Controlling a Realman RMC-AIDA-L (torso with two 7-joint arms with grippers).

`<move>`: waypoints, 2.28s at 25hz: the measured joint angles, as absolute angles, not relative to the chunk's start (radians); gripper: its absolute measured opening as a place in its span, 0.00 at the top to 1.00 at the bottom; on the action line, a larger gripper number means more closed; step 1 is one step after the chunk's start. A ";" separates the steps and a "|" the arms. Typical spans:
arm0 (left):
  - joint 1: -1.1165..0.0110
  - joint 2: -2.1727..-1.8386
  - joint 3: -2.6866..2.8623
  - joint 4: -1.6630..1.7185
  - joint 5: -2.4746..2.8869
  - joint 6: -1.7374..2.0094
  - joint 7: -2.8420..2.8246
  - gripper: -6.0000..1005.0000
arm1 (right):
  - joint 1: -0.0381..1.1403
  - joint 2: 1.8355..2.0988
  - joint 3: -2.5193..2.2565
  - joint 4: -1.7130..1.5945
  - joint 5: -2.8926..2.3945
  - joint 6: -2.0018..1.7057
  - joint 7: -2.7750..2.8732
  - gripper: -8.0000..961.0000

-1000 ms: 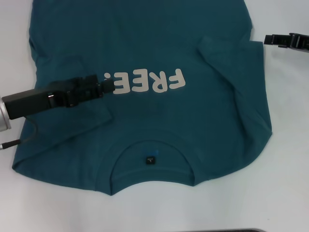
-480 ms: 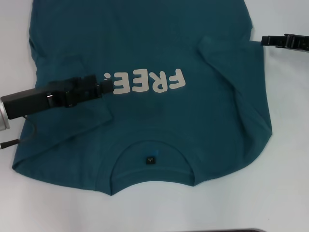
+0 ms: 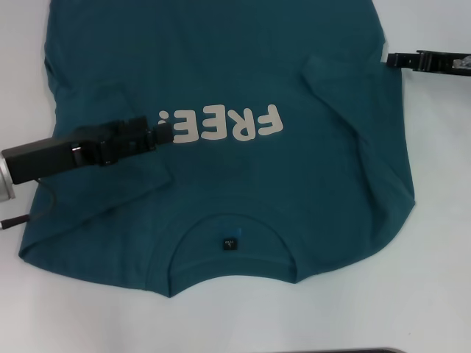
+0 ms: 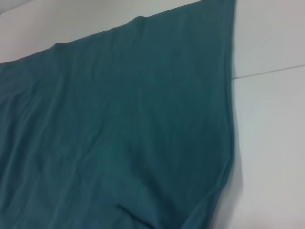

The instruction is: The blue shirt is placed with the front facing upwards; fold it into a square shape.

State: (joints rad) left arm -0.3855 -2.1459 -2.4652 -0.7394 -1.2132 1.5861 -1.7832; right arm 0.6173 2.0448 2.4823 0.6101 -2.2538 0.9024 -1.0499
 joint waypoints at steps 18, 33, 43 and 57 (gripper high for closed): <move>-0.392 -2.140 -2.465 -0.719 -1.213 1.581 -1.784 0.13 | 0.643 2.060 2.482 0.570 -2.250 0.852 -1.077 0.39; -0.391 -2.138 -2.465 -0.719 -1.213 1.577 -1.782 0.13 | 0.660 2.069 2.482 0.565 -2.249 0.867 -1.078 0.40; -0.391 -2.138 -2.465 -0.719 -1.213 1.577 -1.783 0.13 | 0.657 2.066 2.482 0.570 -2.249 0.903 -1.078 0.45; -0.394 -2.138 -2.466 -0.719 -1.213 1.577 -1.783 0.13 | 0.649 2.054 2.482 0.572 -2.249 0.947 -1.070 0.79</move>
State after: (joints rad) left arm -0.3935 -2.1382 -2.4663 -0.7195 -1.2134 1.5769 -1.7828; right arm 0.6489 2.0535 2.4821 0.5721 -2.2488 0.9470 -1.0699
